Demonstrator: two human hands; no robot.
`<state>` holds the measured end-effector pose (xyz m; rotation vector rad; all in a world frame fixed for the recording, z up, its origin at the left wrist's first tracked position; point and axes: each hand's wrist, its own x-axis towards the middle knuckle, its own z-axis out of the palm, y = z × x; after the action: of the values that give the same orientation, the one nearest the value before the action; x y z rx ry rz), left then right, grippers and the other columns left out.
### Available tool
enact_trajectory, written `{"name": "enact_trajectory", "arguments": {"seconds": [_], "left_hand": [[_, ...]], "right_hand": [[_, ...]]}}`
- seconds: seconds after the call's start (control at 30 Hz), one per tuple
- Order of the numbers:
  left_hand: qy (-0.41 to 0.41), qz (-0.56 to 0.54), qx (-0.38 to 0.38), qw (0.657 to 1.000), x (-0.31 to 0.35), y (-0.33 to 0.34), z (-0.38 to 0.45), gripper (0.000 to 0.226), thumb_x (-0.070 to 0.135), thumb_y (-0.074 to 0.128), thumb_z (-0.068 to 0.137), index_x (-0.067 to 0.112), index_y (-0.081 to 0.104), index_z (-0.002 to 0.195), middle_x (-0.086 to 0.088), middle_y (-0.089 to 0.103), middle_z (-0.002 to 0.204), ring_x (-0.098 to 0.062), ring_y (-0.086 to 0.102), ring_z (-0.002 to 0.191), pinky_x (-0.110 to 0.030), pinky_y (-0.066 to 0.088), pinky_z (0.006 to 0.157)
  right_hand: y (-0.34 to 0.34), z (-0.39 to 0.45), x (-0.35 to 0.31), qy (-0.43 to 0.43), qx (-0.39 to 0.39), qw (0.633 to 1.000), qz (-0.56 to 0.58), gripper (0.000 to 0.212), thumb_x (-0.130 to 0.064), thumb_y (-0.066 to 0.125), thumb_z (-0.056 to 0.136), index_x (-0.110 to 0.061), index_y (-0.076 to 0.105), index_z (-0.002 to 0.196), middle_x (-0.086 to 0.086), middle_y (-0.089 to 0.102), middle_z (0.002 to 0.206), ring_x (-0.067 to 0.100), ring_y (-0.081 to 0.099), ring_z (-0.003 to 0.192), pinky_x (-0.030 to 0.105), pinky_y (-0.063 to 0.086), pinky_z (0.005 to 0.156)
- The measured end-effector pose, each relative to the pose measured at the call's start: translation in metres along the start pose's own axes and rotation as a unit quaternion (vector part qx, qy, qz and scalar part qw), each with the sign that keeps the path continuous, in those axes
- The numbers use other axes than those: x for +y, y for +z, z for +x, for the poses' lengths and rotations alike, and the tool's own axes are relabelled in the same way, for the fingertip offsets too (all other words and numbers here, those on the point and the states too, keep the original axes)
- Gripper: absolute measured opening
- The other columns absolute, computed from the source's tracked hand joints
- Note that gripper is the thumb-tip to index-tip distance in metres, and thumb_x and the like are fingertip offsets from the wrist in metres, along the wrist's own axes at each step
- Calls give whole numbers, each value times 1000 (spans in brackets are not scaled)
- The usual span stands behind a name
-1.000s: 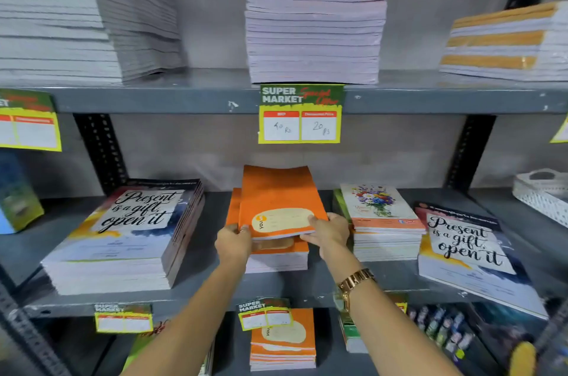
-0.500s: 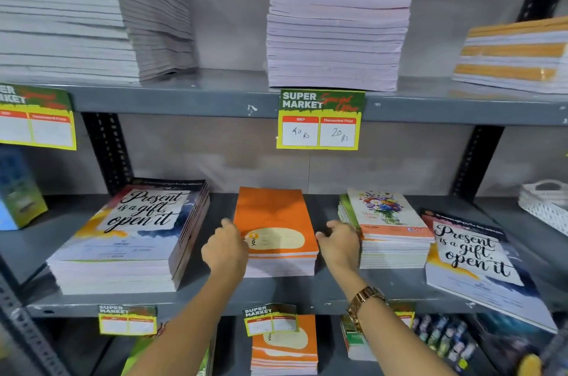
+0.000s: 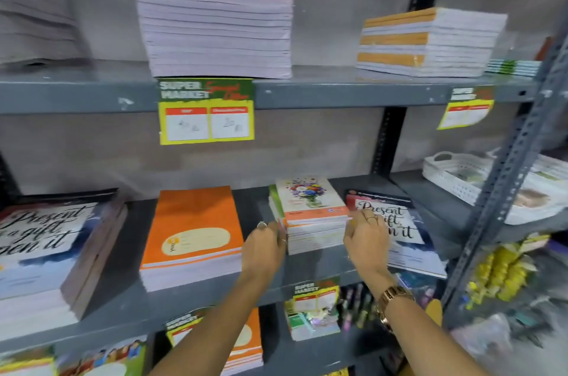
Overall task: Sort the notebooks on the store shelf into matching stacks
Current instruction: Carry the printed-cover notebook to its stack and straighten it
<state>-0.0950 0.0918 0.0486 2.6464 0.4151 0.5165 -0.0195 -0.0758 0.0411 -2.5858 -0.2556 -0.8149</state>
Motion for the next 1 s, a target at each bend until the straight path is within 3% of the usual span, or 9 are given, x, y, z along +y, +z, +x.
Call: {"name": "enact_trajectory", "arguments": {"seconds": [0.13,0.27,0.37,0.6,0.7,0.8,0.87,0.93,1.0], "left_hand": [[7,-96,-26,995,43,33,-1,25,23,46,94,8,61,105,-16,66,106,-33,64,93,-38,51,75],[-2,-168,-58,984,78,66,-3,19,12,49,88,8,67,92,-16,72,91,-31,65,85,-38,54,71],[-14,-194,-79,978,99,86,0,20,11,50,89,2,68,93,-19,72,92,-32,65,86,-37,53,73],[-120,-164,-177,963,133,119,15,31,21,54,89,-7,56,102,-26,61,112,-37,60,101,-42,50,79],[-174,-192,-186,948,142,120,19,13,14,55,87,2,51,91,-23,60,115,-36,59,103,-38,50,76],[-254,-252,-188,915,145,122,29,15,10,55,85,-3,56,93,-24,63,112,-37,60,103,-40,50,78],[-316,-308,-195,876,144,125,36,20,8,58,83,-7,59,96,-24,63,108,-37,59,98,-36,45,71],[-365,-378,-187,830,143,126,40,8,1,58,81,-7,57,79,-22,58,97,-33,54,86,-33,41,69],[-407,-441,-185,778,141,127,44,12,-8,54,82,-5,50,71,-19,50,94,-29,48,79,-35,41,68]], "right_hand": [[-5,5,58,30,-50,996,-61,25,1,74,66,-1,72,90,19,71,87,39,64,80,43,54,72],[-18,4,102,84,-91,988,-92,30,-10,58,86,-6,63,115,16,63,118,37,55,109,43,46,89],[-23,3,133,107,-116,979,-127,36,-19,47,93,-10,53,128,11,54,131,32,47,120,42,42,96],[-22,5,181,172,-209,947,-176,40,-30,35,98,-8,47,128,10,49,135,29,46,124,40,40,99],[-15,6,187,238,-253,930,-119,46,-38,36,97,-4,49,125,14,57,128,32,55,117,40,45,95],[-6,9,189,314,-267,911,10,43,-35,45,93,3,57,109,19,65,110,32,62,96,36,49,79],[-2,14,189,364,-248,891,111,30,-24,51,90,4,60,97,19,64,97,33,61,87,38,50,75],[-1,21,189,426,-214,858,193,17,-11,52,89,4,59,93,21,64,97,35,63,85,43,57,77],[-1,28,189,476,-180,819,265,6,-3,48,90,2,49,93,21,58,103,34,57,86,42,55,80]]}}
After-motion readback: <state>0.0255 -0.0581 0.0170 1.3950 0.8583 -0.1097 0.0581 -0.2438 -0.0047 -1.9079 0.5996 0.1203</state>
